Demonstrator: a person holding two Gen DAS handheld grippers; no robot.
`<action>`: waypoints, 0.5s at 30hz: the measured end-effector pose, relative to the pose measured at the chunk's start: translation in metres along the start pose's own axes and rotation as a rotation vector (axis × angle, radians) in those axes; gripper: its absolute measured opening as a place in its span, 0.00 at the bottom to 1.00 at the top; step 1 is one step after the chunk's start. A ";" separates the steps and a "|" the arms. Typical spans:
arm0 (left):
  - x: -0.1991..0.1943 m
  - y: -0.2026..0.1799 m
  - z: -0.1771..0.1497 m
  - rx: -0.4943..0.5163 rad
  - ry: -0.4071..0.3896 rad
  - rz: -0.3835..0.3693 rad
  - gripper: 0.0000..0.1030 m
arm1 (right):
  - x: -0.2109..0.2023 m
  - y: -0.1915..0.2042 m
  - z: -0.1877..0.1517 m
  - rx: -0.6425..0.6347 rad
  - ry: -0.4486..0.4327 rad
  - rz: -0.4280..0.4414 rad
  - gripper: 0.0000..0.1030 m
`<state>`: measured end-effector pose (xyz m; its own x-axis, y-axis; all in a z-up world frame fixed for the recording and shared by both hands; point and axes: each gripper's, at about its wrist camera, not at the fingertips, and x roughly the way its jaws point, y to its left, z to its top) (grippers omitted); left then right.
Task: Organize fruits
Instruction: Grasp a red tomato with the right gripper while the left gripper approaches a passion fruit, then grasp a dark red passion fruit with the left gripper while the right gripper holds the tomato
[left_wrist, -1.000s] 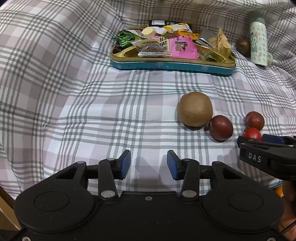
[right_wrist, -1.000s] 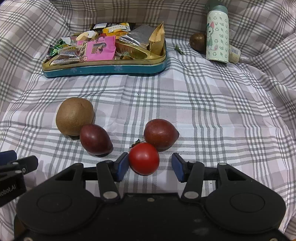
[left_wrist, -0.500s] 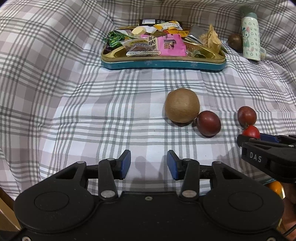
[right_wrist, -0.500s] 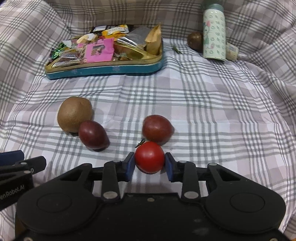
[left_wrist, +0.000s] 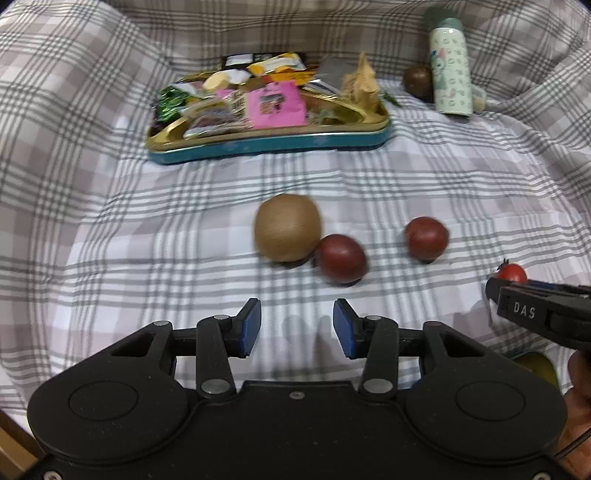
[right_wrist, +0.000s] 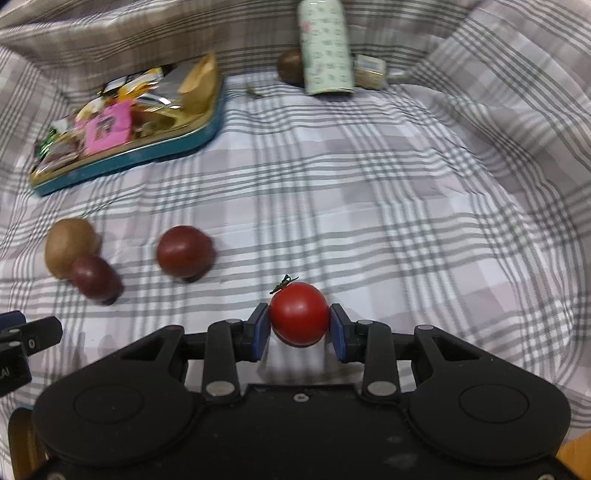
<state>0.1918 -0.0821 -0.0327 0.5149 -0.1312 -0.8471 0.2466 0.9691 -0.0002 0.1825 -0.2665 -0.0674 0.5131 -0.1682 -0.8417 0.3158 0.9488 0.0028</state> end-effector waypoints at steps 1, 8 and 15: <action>0.001 -0.003 0.002 -0.003 -0.003 -0.010 0.51 | 0.001 -0.004 0.000 0.007 0.001 -0.003 0.33; 0.009 -0.015 0.009 -0.046 -0.016 -0.057 0.51 | 0.002 -0.014 -0.002 0.012 -0.033 -0.016 0.33; 0.024 -0.018 0.015 -0.087 -0.012 -0.035 0.51 | 0.003 -0.016 -0.006 -0.014 -0.045 -0.018 0.40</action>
<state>0.2115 -0.1060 -0.0450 0.5169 -0.1672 -0.8396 0.1923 0.9784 -0.0765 0.1742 -0.2802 -0.0737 0.5430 -0.1970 -0.8163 0.3143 0.9491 -0.0200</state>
